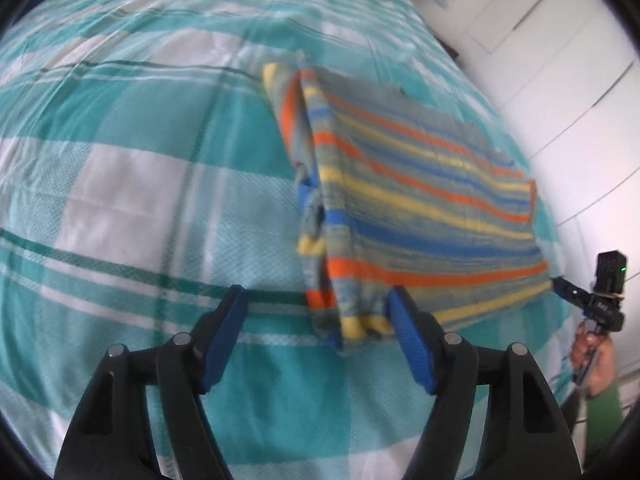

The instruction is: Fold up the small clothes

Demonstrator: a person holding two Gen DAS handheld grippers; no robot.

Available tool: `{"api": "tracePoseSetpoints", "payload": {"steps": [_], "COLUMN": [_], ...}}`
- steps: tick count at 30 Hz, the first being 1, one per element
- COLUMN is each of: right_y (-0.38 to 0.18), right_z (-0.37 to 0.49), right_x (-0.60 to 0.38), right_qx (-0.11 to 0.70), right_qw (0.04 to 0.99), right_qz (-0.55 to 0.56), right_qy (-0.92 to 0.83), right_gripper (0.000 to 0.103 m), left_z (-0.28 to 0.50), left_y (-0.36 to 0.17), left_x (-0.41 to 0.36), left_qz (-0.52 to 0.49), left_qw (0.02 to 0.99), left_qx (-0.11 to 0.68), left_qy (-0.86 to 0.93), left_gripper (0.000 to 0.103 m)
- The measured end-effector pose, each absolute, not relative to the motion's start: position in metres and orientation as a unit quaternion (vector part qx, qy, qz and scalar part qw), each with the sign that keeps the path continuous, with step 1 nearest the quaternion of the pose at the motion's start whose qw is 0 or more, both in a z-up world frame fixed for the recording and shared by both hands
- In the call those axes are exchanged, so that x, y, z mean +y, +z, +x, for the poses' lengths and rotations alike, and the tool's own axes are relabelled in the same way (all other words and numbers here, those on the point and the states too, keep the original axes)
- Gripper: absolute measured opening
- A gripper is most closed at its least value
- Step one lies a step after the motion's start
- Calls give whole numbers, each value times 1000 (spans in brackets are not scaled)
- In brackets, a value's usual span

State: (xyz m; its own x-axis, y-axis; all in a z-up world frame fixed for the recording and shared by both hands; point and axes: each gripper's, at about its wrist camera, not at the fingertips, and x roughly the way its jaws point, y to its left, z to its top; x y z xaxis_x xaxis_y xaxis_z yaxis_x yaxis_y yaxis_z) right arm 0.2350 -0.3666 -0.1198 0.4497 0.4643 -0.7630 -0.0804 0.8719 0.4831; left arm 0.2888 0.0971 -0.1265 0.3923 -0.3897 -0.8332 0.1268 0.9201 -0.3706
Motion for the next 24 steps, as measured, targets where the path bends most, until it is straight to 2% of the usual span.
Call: {"api": "tracePoseSetpoints", "payload": {"steps": [1,2,4,8,12,14,16,19,21,23,24], "right_y": [-126,-131,-135,-114,-133,-140,-140,-138,-135,-128,-123], "right_z": [236,239,241,224,232,235,233,230,225,216,209], "right_x": [-364,-363,-361,-366,-360,-360,-363,-365,-367,-369,-371], "right_qx": [495,491,506,505,529,521,513,501,492,480,471], "right_qw": [831,831,822,833,822,827,830,835,840,848,856], "right_qz": [194,202,202,160,154,159,169,171,175,174,171], "right_qy": [161,165,166,159,143,139,143,150,152,140,132], "right_gripper": [56,48,8,7,7,7,7,8,19,36,41], "left_z": [289,292,294,274,282,284,282,274,261,246,236], "left_y": [-128,-131,-132,-114,-125,-128,-127,-123,-117,-109,-103], "left_x": [93,89,91,95,82,80,83,94,98,101,103], "left_qz": [-126,-130,-135,-73,-42,-39,-40,-46,-41,-33,-32], "left_qw": [827,823,818,817,805,805,809,819,829,842,850], "left_qx": [524,528,537,541,566,567,563,552,541,524,513], "left_qy": [-158,-161,-157,-184,-175,-170,-164,-150,-137,-123,-115], "left_gripper": [43,5,4,2,3,4,13,35,54,63,68]}}
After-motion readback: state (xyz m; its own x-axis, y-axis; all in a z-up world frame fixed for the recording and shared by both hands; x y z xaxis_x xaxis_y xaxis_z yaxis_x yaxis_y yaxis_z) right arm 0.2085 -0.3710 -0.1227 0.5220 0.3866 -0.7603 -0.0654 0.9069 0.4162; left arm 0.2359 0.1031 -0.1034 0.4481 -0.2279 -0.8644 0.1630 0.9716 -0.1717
